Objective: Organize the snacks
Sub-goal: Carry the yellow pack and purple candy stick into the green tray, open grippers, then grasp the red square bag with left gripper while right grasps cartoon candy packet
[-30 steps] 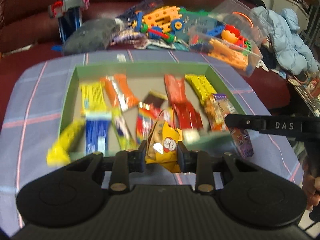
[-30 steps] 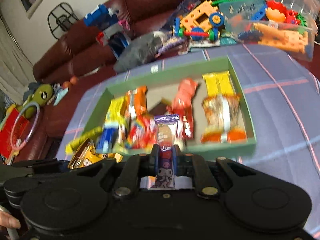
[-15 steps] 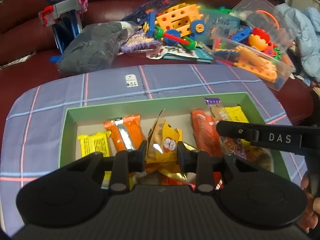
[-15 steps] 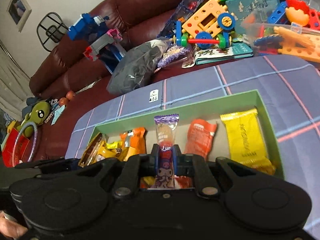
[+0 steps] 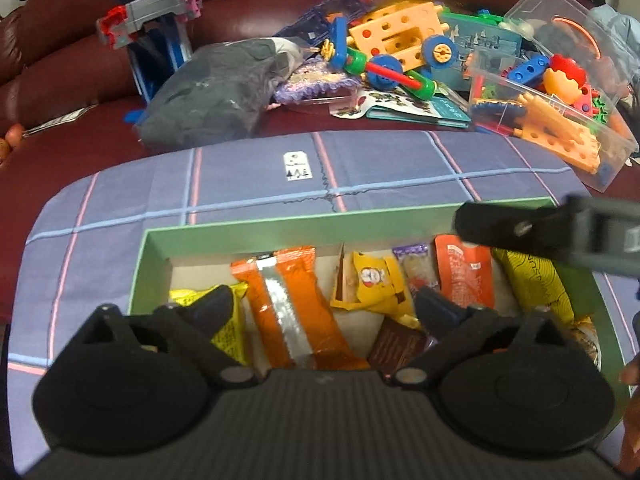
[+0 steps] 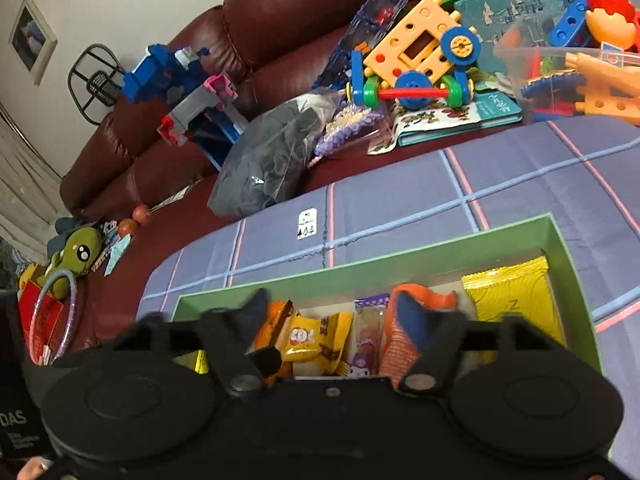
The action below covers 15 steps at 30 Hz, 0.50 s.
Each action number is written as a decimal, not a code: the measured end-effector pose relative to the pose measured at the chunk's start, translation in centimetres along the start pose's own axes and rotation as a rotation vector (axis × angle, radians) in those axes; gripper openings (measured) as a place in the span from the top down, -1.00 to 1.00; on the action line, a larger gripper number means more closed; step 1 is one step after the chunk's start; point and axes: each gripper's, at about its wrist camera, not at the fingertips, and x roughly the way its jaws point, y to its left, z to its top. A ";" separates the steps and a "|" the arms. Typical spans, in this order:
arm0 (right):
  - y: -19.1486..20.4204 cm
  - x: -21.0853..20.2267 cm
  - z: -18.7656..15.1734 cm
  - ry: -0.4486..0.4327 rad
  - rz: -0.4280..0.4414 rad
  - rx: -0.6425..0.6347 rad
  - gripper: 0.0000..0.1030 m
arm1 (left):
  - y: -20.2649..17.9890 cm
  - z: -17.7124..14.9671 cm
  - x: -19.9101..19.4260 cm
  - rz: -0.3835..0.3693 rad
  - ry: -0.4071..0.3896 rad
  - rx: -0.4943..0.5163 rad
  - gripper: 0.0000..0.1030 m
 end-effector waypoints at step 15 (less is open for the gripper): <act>1.8 -7.2 -2.7 -0.026 -0.008 0.007 -1.00 | -0.6 -3.5 -7.6 -0.022 -0.035 -0.010 -1.00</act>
